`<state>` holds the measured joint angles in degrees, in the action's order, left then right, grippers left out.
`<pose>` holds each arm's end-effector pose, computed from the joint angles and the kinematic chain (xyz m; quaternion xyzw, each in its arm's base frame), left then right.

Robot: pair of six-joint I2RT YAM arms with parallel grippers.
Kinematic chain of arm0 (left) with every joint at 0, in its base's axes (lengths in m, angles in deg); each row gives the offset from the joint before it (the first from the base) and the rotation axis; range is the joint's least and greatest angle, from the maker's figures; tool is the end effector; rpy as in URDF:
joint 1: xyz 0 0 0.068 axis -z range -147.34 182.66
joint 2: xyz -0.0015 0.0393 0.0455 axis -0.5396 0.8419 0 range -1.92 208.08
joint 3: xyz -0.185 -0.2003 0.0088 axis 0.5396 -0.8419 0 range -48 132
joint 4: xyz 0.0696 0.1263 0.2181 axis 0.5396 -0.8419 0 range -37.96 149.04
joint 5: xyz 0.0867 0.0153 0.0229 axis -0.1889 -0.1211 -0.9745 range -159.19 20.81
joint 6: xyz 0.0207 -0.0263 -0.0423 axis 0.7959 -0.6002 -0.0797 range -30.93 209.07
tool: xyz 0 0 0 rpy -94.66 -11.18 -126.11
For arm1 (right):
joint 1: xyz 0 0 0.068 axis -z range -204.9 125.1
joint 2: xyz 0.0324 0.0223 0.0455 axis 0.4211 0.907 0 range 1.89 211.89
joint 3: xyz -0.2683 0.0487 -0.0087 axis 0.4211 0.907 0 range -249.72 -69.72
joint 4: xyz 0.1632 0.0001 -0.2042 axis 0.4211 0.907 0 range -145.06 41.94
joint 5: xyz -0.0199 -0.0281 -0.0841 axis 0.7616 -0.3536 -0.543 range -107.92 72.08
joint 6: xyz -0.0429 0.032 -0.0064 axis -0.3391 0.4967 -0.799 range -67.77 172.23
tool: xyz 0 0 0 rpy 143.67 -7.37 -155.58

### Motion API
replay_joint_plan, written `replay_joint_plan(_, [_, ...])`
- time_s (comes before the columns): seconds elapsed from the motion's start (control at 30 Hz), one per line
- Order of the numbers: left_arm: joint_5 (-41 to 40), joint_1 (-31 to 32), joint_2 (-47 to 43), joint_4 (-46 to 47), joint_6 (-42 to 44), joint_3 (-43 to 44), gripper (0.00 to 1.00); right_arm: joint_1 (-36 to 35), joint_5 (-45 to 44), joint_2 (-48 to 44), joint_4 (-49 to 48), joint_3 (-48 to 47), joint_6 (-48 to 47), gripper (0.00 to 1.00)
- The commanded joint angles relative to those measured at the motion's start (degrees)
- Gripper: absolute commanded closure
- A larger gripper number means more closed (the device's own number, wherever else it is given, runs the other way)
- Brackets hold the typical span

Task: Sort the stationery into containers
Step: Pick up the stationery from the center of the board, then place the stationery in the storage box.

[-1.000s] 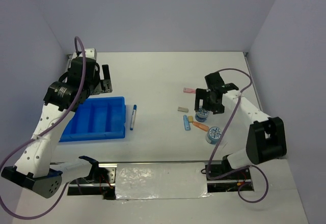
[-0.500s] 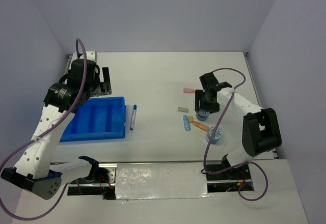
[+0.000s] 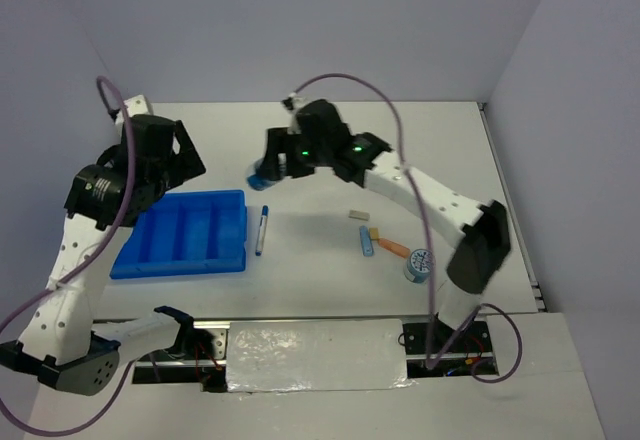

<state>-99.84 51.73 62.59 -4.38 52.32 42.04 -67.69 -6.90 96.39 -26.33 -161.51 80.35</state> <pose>0.1800 -0.0431 0.4472 -0.2478 0.8383 0.0115 0.4855 0.2750 0.2639 0.3682 -0.1574 0.8551 0.3506 0.3480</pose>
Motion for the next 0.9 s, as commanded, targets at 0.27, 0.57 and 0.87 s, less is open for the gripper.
replay_joint_plan(0.27, [2.79, 0.18, -9.49, 3.13, -11.85, -0.57, 0.01, -11.35, 1.64, 31.51, -2.99, -32.65, 4.58, 0.63])
replay_joint_plan(0.57, [2.18, 0.18, -10.72, 1.72, -7.73, -0.21, 0.01, -11.88, -10.58, 34.36, 7.04, -35.66, 0.54, 0.62])
replay_joint_plan(0.87, [1.56, 0.18, -10.28, 1.9, -5.35, -0.48, 0.01, -13.2, -10.85, 33.47, 7.3, -32.93, -0.08, 0.59])
